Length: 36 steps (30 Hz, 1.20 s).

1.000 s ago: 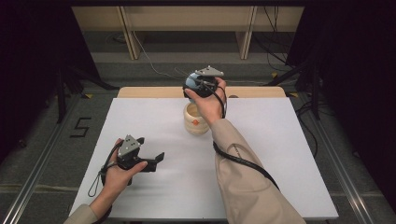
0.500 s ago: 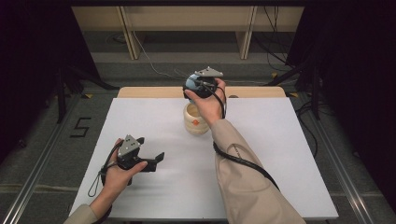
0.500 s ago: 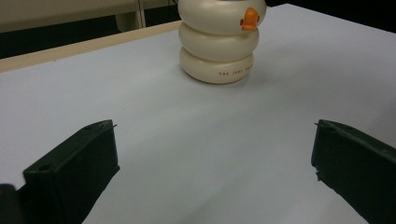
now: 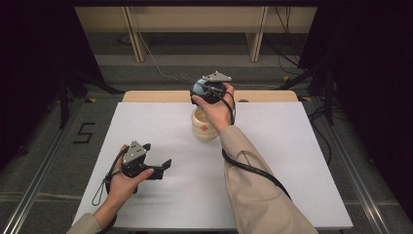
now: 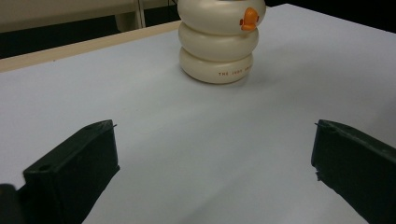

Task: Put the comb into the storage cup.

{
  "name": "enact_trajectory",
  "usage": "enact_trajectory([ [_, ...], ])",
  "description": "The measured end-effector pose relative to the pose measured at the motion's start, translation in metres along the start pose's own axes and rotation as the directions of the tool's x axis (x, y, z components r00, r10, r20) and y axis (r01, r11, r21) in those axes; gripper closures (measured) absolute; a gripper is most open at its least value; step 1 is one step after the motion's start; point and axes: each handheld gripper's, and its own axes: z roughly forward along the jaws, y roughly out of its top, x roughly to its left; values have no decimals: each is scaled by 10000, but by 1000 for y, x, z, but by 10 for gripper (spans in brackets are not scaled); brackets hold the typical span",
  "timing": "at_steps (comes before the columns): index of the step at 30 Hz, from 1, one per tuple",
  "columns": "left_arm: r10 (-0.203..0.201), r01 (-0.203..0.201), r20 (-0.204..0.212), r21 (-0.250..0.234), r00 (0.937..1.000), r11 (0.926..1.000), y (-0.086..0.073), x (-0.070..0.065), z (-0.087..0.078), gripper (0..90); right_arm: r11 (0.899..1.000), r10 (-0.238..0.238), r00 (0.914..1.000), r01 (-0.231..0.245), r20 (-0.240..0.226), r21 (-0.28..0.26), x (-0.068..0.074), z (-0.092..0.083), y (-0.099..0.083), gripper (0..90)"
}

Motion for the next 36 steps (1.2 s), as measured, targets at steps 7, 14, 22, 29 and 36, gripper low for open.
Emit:
enact_trajectory([
  [7, -3, 3, 0, -10, 10000, 10000, 0, 0, 0, 2, 10000, -12, 10000, 12, -8, 87, 0, 2, -2, 210],
  [14, 2, -2, 13, 9, 10000, 10000, 0, 0, 0, 2, 9999, -21, 10000, 21, -22, 118, 0, 3, -2, 210],
  [22, -11, 11, 20, 10, 10000, 10000, 0, 0, 1, 2, 9998, -144, 9998, 146, -144, 106, -1, 7, -2, 208],
  [29, 14, -14, 44, 26, 10000, 10000, 0, 0, 1, 2, 9989, -453, 9987, 455, -248, 76, 6, 13, -2, 209],
  [36, -16, 16, 50, 15, 10000, 10000, 0, 0, 1, 2, 9961, -850, 9951, 860, -514, 177, 16, 19, -3, 202],
])
